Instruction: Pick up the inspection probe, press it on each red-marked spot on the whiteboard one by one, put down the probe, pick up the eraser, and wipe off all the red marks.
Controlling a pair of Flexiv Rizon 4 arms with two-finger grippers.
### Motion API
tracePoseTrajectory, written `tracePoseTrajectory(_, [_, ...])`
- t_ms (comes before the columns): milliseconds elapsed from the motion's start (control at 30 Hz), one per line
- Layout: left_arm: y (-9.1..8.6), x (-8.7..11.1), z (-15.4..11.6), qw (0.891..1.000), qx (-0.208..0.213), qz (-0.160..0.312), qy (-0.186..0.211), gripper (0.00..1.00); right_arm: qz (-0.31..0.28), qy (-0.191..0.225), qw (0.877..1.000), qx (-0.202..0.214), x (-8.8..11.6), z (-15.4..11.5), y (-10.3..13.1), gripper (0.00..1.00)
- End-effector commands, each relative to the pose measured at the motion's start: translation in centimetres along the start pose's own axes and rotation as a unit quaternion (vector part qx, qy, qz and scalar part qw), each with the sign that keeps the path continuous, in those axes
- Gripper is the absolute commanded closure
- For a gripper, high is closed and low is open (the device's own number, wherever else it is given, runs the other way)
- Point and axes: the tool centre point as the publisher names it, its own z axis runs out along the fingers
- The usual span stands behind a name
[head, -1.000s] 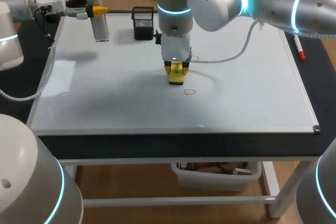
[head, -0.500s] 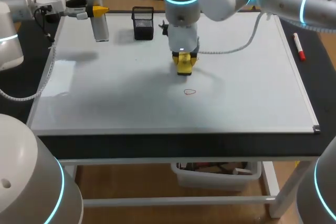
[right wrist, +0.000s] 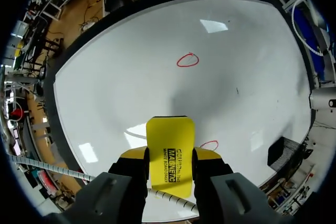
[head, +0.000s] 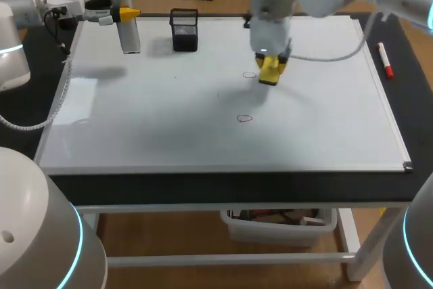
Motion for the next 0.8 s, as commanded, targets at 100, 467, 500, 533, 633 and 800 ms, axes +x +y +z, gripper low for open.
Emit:
tracePoseTrajectory(100, [0.0, 0.0, 0.0, 1.0, 0.001, 0.001, 0.0, 1.0, 0.033, -0.029, 0.999, 0.0, 7.5, -1.0, -0.8, 1.0])
tracePoseTrajectory(467, [0.0, 0.0, 0.0, 1.0, 0.001, 0.001, 0.0, 1.0, 0.089, -0.037, 0.995, -0.003, 13.5, -1.1, -1.8, 1.0])
tracePoseTrajectory(500, [0.0, 0.0, 0.0, 1.0, 0.001, 0.001, 0.0, 1.0, 0.091, -0.037, 0.995, -0.004, 13.8, -0.9, -1.9, 1.0])
tracePoseTrajectory(533, [0.0, 0.0, 0.0, 1.0, 0.001, 0.001, 0.0, 1.0, 0.093, -0.037, 0.995, -0.005, 14.1, -0.8, -2.0, 1.0])
tracePoseTrajectory(633, [0.0, 0.0, 0.0, 1.0, 0.001, 0.001, 0.0, 1.0, 0.096, -0.037, 0.995, -0.006, 14.6, -0.6, -2.0, 1.0])
tracePoseTrajectory(800, [0.0, 0.0, 0.0, 1.0, 0.001, 0.001, 0.0, 1.0, 0.103, -0.039, 0.994, -0.01, 15.3, -0.4, -2.3, 1.0])
